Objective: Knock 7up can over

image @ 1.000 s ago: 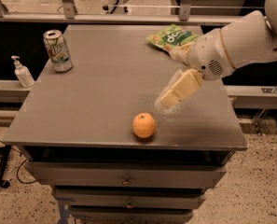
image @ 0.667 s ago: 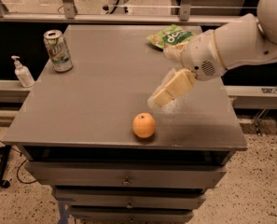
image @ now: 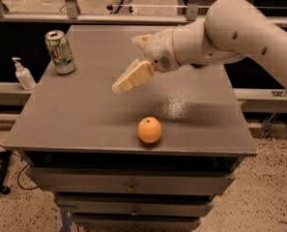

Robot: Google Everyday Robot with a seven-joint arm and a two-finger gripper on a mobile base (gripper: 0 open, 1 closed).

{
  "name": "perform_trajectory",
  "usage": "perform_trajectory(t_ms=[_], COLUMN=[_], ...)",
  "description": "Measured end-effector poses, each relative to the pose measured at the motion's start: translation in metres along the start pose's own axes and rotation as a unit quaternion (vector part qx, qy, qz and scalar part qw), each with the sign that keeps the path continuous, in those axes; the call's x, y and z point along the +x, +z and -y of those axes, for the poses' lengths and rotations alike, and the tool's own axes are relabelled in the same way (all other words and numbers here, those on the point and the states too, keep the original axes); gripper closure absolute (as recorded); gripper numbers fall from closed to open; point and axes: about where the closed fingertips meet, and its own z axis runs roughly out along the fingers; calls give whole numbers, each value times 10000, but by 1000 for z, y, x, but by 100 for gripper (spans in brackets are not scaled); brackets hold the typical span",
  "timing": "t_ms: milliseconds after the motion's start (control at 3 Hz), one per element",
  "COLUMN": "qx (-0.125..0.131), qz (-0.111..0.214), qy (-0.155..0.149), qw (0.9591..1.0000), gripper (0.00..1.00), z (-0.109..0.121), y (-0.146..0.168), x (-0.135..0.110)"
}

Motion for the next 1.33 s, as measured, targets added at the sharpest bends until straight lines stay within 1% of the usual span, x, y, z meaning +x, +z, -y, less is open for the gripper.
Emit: perform_trajectory(t_ms=[333, 667, 1000, 1333], qx=[59, 156, 172, 110], qz=[386, 631, 839, 1087], qy=[-150, -117, -15, 77], qw=[9991, 9978, 9963, 9940], gripper=[0, 0, 0, 0], z=[31, 55, 66, 71], y=[51, 89, 123, 154], x=[-16, -27, -34, -44])
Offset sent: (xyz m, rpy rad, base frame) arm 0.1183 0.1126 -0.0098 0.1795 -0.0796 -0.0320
